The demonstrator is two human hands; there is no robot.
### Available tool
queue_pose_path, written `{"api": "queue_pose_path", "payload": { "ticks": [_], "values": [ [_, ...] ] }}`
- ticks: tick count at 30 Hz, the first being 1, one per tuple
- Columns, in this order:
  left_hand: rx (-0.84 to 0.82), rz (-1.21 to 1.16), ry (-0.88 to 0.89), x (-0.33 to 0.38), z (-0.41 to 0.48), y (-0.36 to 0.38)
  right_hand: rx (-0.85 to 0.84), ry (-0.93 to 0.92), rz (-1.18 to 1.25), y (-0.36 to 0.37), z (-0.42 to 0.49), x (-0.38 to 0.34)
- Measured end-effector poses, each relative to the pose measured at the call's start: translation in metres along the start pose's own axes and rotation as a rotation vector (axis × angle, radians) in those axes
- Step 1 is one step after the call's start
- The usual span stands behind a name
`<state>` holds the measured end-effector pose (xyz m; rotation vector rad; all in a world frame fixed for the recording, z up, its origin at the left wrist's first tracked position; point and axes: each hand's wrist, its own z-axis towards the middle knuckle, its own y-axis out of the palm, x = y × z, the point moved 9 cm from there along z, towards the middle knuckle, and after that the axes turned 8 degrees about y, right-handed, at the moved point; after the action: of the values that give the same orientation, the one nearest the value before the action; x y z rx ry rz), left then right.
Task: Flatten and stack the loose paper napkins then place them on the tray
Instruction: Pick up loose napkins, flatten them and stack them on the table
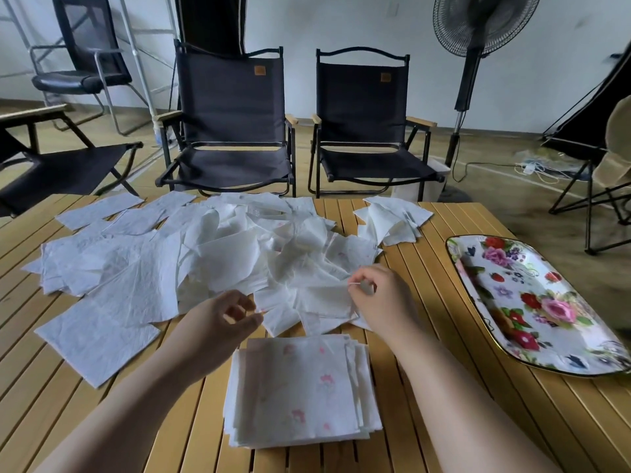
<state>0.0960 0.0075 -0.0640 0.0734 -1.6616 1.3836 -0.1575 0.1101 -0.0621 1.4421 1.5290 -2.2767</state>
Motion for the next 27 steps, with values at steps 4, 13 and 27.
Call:
{"api": "queue_pose_path", "payload": {
  "ticks": [4, 13, 27],
  "values": [
    [0.002, -0.056, 0.073, 0.006, -0.004, 0.001, -0.108, -0.085, 0.170, -0.010, -0.021, -0.042],
    [-0.022, -0.667, 0.023, 0.033, -0.015, 0.002, -0.330, -0.195, 0.494, -0.039, -0.075, -0.093],
    [-0.411, -0.211, -0.083, 0.013, -0.032, 0.028, -0.708, 0.303, 0.006, 0.020, -0.071, -0.004]
  ]
}}
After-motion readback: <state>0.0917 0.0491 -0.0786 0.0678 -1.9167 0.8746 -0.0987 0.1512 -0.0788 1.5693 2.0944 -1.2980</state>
